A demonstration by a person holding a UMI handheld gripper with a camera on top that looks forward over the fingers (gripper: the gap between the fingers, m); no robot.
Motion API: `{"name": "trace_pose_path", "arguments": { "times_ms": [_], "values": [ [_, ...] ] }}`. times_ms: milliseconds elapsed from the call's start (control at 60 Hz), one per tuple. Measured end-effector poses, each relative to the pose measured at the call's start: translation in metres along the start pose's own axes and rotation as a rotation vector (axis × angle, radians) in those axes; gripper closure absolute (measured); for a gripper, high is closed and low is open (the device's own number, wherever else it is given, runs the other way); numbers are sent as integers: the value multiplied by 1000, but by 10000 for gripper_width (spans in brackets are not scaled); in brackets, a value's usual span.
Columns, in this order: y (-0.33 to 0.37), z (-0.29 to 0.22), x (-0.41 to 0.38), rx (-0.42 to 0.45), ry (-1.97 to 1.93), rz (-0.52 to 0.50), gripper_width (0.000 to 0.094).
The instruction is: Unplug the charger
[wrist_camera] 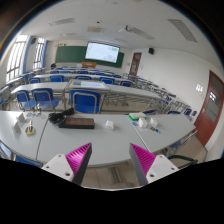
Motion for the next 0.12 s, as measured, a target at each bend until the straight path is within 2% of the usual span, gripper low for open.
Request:
{"name": "trace_pose_path", "arguments": {
  "times_ms": [117],
  "values": [
    [5,-2,-2,-5,-2,-18,162]
  ]
}}
Point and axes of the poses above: the point between the fingertips, and its own axes, seen from behind it with the camera up: x to the right, z down, y backward, against the way the camera looks, the point moved 9 cm from there along y, backward, against the way the camera looks, and after that the axes turned 1 degree about -x, right-handed, at the moved point
